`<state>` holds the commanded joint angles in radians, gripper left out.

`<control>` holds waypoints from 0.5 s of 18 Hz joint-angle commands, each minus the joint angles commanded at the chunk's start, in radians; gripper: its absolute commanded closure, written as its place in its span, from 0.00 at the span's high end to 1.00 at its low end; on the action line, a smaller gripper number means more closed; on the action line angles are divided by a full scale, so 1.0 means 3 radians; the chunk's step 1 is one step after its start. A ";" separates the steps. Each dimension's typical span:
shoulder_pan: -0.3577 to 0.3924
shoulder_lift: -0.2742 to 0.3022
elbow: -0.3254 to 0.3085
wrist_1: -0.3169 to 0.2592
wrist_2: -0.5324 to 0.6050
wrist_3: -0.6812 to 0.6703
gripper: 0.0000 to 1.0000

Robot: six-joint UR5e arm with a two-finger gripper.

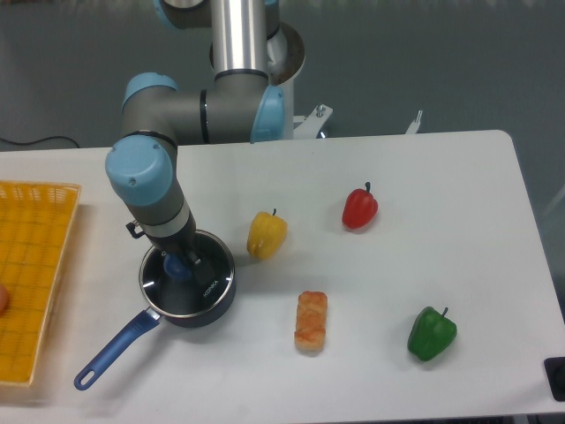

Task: Open the lid
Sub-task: 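Lower the gripper onto the blue lid knob and close on it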

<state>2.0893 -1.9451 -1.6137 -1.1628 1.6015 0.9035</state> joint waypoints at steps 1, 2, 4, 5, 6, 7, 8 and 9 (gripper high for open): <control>0.0000 -0.0005 0.0005 0.0005 -0.0005 0.0000 1.00; 0.0000 -0.0015 0.0005 0.0010 -0.0005 0.0000 1.00; -0.0010 -0.0031 0.0000 0.0010 -0.0005 0.0000 1.00; -0.0010 -0.0041 0.0005 0.0010 -0.0005 0.0000 1.00; -0.0005 -0.0046 0.0005 0.0010 -0.0010 0.0000 1.00; -0.0010 -0.0046 0.0005 0.0010 -0.0010 0.0005 1.00; -0.0010 -0.0051 0.0005 0.0015 -0.0015 0.0005 1.00; -0.0010 -0.0051 0.0005 0.0015 -0.0015 0.0005 1.00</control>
<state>2.0862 -1.9604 -1.6122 -1.1582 1.5969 0.9050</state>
